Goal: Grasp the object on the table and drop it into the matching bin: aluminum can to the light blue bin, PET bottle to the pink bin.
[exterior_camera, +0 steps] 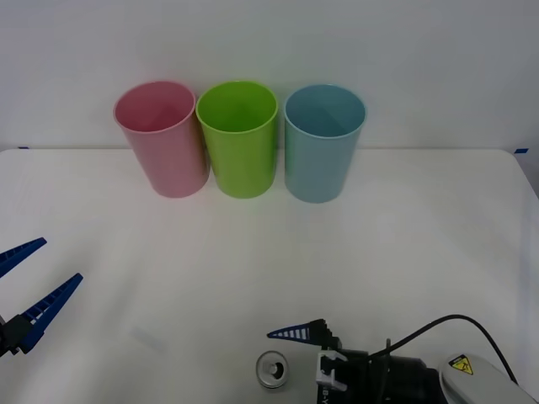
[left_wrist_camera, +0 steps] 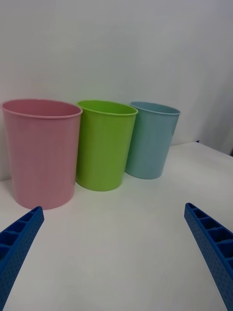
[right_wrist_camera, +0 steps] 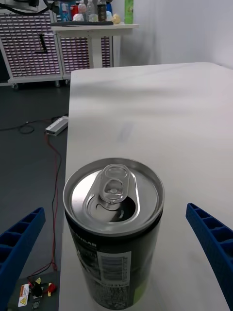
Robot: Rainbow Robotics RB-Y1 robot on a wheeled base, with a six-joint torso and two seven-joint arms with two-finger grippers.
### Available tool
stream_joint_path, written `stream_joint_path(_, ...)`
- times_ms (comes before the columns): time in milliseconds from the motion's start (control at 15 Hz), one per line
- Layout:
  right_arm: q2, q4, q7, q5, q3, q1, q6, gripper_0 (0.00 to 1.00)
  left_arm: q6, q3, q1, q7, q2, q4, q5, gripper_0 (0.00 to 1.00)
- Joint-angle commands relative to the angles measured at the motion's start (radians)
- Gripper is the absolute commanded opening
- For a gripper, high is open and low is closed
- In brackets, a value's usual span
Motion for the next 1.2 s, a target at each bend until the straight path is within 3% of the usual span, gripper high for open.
stream_joint_path(67, 0.012, 0.035, 0.013, 0.0, 0.009, -0.017, 0.005, 1.0, 0.0, 0.0, 0.0, 0.0, 0.0, 0.0, 0.0, 1.0)
stream_joint_path(267, 0.043, 0.095, 0.033, 0.0, 0.01, -0.049, -0.007, 1.0, 0.0, 0.0, 0.0, 0.0, 0.0, 0.0, 0.0, 1.0)
stream_joint_path(800, 0.049, 0.096, 0.041, 0.0, 0.01, -0.049, -0.002, 0.98, 0.0, 0.0, 0.0, 0.0, 0.0, 0.0, 0.0, 1.0)
stream_joint_path(867, 0.051, 0.096, 0.041, -0.002, 0.009, -0.049, -0.001, 0.21, 0.0, 0.0, 0.0, 0.0, 0.0, 0.0, 0.0, 1.0)
stream_joint_path(933, 0.051, 0.096, 0.042, -0.002, 0.01, -0.049, -0.001, 0.0, 0.0, 0.0, 0.0, 0.0, 0.0, 0.0, 0.0, 1.0)
stream_joint_path(1200, 0.054, 0.096, 0.047, -0.006, 0.01, -0.049, -0.001, 0.0, 0.0, 0.0, 0.0, 0.0, 0.0, 0.0, 0.0, 1.0)
